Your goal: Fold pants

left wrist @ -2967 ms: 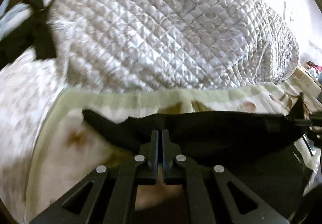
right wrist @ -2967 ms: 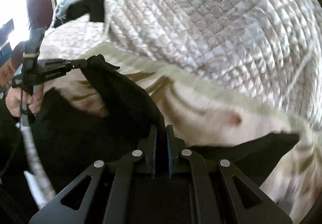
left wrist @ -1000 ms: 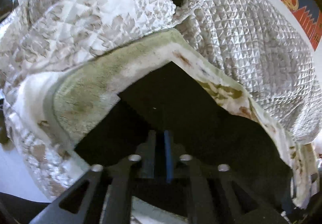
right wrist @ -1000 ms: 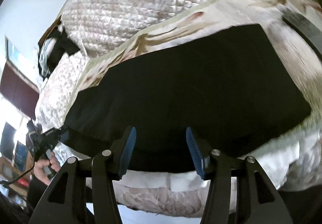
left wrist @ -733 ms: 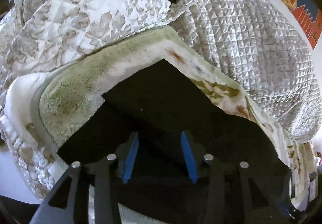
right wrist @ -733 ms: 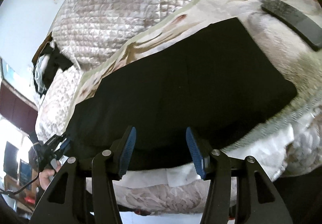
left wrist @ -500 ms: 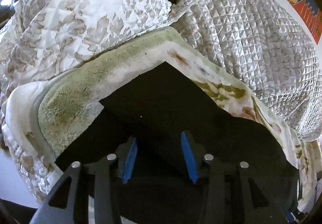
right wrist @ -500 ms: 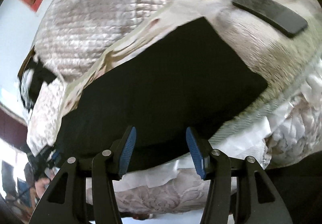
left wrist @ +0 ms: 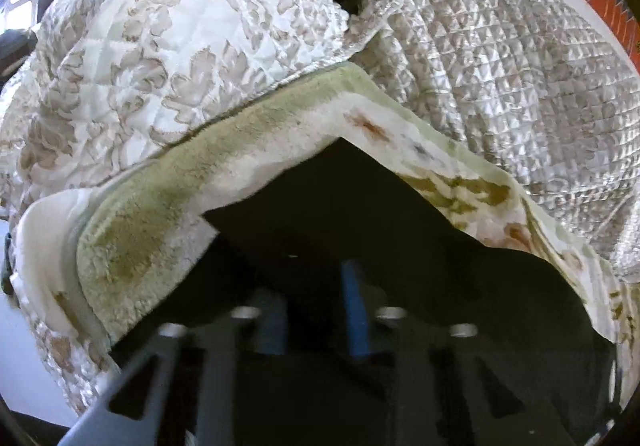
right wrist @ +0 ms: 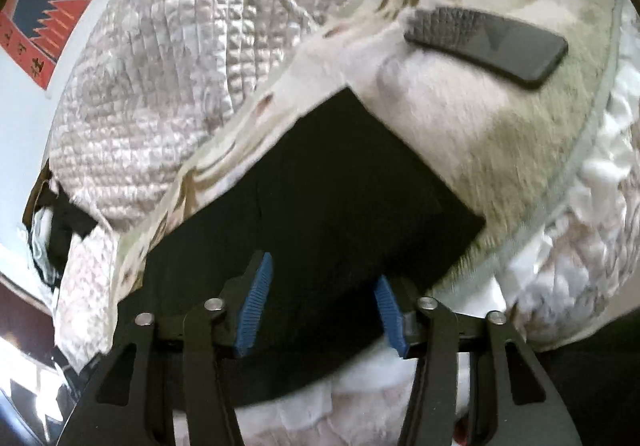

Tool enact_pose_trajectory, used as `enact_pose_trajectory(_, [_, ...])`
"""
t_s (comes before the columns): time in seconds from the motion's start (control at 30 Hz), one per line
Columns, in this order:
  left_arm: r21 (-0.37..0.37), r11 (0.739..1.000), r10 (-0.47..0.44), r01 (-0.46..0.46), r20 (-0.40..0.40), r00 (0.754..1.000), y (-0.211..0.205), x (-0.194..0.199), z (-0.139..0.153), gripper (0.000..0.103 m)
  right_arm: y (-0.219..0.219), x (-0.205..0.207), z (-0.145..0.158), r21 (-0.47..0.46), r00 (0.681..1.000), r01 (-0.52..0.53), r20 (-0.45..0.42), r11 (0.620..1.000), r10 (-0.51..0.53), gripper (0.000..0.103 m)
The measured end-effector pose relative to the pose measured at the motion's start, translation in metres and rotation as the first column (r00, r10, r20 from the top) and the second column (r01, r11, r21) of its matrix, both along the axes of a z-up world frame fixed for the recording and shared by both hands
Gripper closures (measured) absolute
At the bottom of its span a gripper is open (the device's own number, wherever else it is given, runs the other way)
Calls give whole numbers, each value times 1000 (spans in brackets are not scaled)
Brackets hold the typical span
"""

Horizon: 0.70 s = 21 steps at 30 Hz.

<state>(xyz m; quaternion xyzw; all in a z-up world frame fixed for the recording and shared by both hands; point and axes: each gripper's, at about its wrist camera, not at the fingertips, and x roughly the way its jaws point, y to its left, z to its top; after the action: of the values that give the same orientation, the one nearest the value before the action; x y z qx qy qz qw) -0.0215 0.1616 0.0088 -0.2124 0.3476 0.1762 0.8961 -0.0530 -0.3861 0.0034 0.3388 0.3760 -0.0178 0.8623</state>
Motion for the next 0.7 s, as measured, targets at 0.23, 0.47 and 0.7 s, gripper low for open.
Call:
enact_pose_trajectory(0.23, [4, 1000, -1, 1, 66, 998, -4, -20, 30, 99, -10, 4, 19, 10, 999, -11, 46, 1000, 10, 94])
enact_pose_trajectory(0.47, [20, 1000, -1, 1, -4, 1000, -7, -55, 21, 99, -22, 0, -1, -6, 996, 15, -92, 1000, -16, 94])
enact_pose_trajectory(0.7, [27, 1000, -2, 3, -15, 1000, -10, -66, 17, 99, -22, -10, 12, -40, 998, 3, -61, 999, -5, 94])
